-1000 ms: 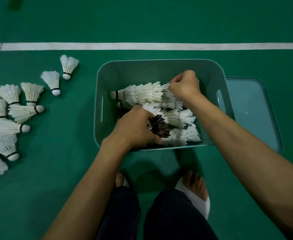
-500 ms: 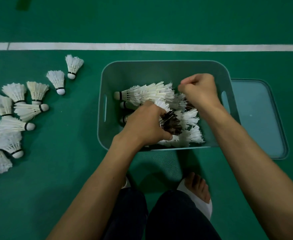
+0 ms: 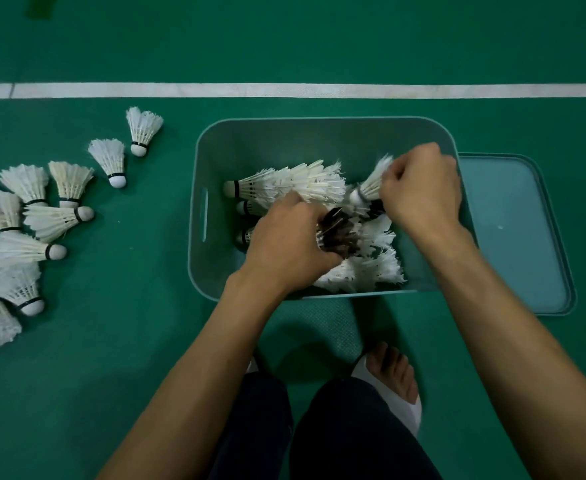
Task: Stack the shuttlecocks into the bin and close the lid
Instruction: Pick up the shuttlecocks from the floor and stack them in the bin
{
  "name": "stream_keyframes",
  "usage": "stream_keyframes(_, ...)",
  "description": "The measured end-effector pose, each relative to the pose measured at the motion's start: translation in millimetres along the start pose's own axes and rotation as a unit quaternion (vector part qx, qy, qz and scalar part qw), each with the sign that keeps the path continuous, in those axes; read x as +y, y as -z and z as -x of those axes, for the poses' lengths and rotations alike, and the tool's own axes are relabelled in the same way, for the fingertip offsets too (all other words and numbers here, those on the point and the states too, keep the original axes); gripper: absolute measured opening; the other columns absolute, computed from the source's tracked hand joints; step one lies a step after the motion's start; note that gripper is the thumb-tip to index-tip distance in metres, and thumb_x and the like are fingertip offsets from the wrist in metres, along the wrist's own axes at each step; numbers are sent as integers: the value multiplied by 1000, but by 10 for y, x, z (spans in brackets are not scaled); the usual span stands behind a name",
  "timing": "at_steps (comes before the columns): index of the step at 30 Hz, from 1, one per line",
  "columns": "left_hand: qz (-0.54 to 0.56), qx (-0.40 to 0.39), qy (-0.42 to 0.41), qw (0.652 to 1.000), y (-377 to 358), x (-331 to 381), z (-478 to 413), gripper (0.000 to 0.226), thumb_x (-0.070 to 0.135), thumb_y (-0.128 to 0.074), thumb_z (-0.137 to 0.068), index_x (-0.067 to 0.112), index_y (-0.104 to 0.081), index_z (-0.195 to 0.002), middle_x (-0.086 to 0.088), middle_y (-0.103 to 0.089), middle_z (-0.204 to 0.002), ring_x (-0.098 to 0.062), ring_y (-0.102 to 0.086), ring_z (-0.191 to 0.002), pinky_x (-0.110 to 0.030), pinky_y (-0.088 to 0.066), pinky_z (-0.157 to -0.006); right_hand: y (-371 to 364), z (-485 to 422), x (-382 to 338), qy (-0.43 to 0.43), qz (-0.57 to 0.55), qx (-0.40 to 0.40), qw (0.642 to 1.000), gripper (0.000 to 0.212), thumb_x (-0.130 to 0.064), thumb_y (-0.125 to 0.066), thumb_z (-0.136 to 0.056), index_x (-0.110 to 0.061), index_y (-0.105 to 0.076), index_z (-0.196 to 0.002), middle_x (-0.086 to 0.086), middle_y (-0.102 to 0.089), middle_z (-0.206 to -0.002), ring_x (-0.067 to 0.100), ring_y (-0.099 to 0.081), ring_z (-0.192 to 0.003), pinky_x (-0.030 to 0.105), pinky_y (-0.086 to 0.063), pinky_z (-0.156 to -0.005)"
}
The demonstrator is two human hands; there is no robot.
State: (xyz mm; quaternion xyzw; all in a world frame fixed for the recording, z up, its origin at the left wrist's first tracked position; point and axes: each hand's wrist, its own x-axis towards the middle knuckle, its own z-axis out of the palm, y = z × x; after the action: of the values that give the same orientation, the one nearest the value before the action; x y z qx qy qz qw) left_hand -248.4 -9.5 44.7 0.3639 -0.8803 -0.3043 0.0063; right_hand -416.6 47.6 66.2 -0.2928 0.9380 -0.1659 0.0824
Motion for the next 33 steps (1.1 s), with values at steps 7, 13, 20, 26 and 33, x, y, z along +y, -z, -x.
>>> stream_keyframes(7,-25,-5,63,998,36,-91,-27,33,48,-81,-76,23,-69,-93,4,-69,-89,-22,-62,-84,-31,-43,-65,-268,-203,-91,-89,-112,-25,989,39,-3,-54,-95,-15,-47,-58,0,-45,-57,17,-44,-50,29,-47,-55)
stream_keyframes(13,-7,-4,86,996,79,-170,-34,31,48,-80,-77,23,-70,-93,4,-69,-86,-22,-63,-83,-30,-42,-64,-504,-373,-218,-243,-326,-145,902,19,-2,-57,-98,3,-61,-116,11,-68,-96,25,-71,-81,50,-64,-79)
stream_keyframes(20,-2,-3,79,997,77,-125,-61,33,49,-81,-78,22,-69,-94,3,-70,-86,-23,-65,-84,-33,-50,-66,-283,-263,-91,-136,-233,-95,958,31,-23,-67,-93,-10,-57,-67,1,-56,-63,14,-51,-55,23,-47,-57)
stream_keyframes(26,3,25,70,997,48,-18,-73,37,53,-78,-75,21,-67,-90,2,-67,-82,-24,-64,-79,-33,-46,-61,24,243,-20,-89,-337,-291,891,22,-24,-82,-82,-5,-78,-91,7,-80,-88,17,-72,-84,36,-57,-75)
stream_keyframes(33,-6,32,60,998,38,46,-53,62,63,-81,-74,20,-60,-113,0,-67,-103,-25,-64,-93,-41,-56,-74,63,205,83,-43,-177,-155,971,24,-13,-73,-86,-8,-70,-63,15,-68,-64,27,-61,-63,43,-52,-61)
